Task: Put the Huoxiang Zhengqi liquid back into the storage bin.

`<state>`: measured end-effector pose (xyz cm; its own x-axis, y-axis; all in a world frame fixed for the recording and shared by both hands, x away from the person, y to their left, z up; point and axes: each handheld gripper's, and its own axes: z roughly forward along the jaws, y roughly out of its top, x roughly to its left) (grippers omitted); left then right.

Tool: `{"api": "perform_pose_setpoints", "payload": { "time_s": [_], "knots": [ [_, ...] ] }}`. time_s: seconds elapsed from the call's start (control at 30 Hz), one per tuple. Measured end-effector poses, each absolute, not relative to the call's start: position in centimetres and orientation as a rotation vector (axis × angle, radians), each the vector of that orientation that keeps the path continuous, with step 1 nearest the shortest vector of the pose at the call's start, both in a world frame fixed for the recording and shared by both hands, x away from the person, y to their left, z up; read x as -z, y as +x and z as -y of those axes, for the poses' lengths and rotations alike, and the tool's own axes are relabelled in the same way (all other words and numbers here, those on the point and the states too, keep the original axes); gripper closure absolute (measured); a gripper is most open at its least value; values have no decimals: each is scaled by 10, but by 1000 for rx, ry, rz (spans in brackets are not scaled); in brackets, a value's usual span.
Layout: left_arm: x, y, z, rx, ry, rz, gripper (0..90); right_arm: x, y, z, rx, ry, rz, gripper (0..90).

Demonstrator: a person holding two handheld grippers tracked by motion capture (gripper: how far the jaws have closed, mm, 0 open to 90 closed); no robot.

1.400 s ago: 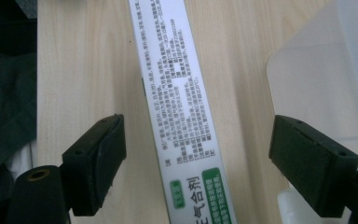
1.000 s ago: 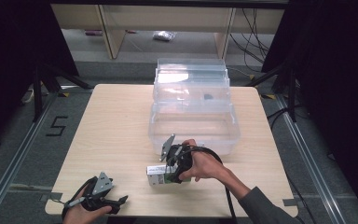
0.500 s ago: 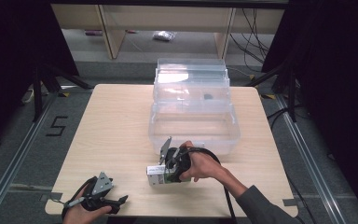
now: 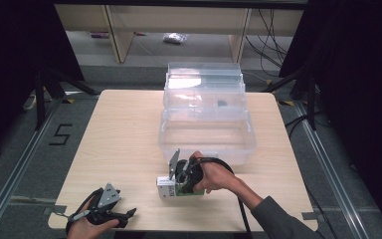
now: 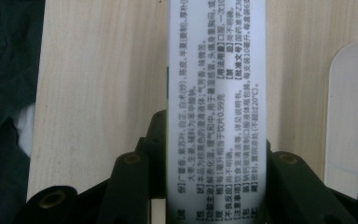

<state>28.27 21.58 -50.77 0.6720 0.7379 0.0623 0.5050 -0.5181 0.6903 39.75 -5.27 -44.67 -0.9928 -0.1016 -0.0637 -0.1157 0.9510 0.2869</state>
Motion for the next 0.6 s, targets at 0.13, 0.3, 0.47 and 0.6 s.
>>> {"api": "perform_pose_setpoints", "payload": {
  "time_s": [0.13, 0.3, 0.47, 0.6],
  "knots": [
    [507, 283, -216, -462, 2232, -952, 168, 441, 389, 51, -337, -91, -3093, 649],
    [507, 283, -216, -461, 2227, -953, 168, 437, 392, 51, -347, -161, -3081, 651],
    [507, 284, -218, -468, 2231, -942, 167, 430, 392, 52, -327, -172, -3067, 652],
    [508, 284, -217, -465, 2235, -947, 168, 424, 393, 55, -360, -184, -3067, 654]
  ]
}}
